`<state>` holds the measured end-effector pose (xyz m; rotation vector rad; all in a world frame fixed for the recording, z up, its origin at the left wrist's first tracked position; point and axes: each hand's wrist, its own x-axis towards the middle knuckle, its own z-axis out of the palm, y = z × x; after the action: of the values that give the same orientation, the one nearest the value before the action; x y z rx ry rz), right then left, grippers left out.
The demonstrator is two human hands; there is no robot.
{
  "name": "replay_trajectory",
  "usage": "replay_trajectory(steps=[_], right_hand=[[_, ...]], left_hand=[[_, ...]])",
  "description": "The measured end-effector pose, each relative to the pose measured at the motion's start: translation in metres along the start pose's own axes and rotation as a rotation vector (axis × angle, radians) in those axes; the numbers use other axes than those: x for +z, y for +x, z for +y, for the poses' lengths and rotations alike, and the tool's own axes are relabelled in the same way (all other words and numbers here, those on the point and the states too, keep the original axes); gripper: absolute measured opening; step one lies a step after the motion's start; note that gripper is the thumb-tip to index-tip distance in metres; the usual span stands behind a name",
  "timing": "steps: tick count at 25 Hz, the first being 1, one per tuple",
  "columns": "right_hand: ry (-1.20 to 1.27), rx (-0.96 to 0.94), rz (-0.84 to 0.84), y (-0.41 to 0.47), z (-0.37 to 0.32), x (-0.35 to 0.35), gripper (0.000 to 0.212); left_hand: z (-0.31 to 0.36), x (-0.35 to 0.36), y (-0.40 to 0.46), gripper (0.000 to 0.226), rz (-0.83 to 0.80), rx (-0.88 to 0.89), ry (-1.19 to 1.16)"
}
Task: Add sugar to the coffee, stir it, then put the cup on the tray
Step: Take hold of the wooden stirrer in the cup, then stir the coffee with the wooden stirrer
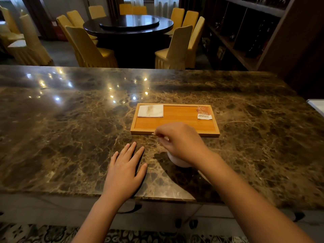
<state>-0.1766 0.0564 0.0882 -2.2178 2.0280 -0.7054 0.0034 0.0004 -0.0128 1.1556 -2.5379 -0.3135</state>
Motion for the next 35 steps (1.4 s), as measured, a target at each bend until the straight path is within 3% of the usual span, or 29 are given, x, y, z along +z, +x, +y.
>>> replay_trajectory(steps=[6,13,17,22,26,29,35], right_hand=[[0.280,0.313,0.186,-0.037,0.037,-0.049,0.006],[0.526,0.405,0.187,-0.083,0.047,-0.052,0.012],[0.739,0.463,0.340,-0.089,0.037,-0.023,0.017],[0.492,0.367,0.542,-0.090,0.030,-0.005,0.014],[0.299,0.277,0.505,-0.097,0.031,-0.012,0.011],[0.311,0.284,0.453,-0.099,0.026,-0.016,0.013],[0.558,0.354,0.416,-0.095,0.021,-0.009,0.013]], left_hand=[[-0.001,-0.001,0.000,0.053,-0.021,-0.002,-0.014],[-0.002,-0.001,0.001,0.053,-0.026,0.001,-0.019],[-0.001,0.000,0.001,0.053,-0.026,-0.001,-0.016],[-0.002,0.001,0.001,0.053,-0.022,0.000,-0.013],[-0.002,0.001,0.001,0.053,-0.013,0.004,-0.020],[-0.002,0.001,0.001,0.053,-0.015,0.003,-0.013],[-0.001,0.000,0.000,0.053,-0.015,0.005,-0.011]])
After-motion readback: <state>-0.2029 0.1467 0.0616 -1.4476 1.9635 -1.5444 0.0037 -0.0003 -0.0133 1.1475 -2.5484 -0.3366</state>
